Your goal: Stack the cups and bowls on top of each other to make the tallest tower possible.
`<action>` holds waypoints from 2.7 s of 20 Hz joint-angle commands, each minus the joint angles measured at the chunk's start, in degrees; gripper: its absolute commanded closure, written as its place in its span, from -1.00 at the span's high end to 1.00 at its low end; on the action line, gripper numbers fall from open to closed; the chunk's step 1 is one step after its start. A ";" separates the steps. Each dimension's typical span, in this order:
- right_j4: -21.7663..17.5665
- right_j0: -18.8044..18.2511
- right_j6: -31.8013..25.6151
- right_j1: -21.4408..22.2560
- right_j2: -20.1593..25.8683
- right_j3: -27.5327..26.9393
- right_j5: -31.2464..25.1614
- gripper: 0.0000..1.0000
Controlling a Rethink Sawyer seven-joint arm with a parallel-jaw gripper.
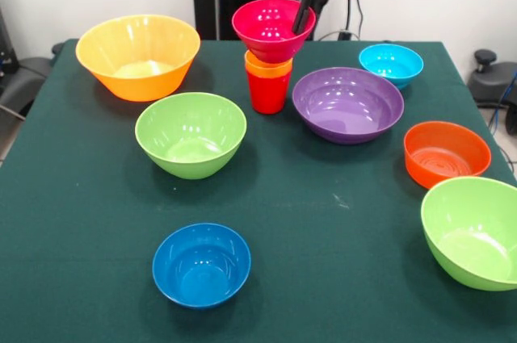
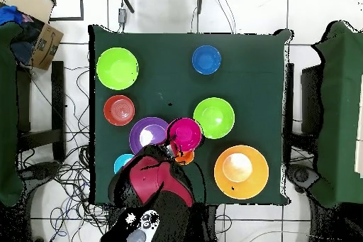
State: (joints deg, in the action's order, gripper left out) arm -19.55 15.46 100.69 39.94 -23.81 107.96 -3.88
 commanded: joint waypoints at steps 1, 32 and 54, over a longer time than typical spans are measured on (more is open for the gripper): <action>2.71 3.00 10.97 -4.39 -2.08 -3.14 5.05 -1.00; 5.45 4.31 11.87 -7.11 -4.46 0.99 13.14 -1.00; 7.11 4.26 12.80 -6.64 -3.51 3.63 15.74 -1.00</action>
State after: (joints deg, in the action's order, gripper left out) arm -14.12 19.80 102.82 34.36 -32.57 108.16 8.41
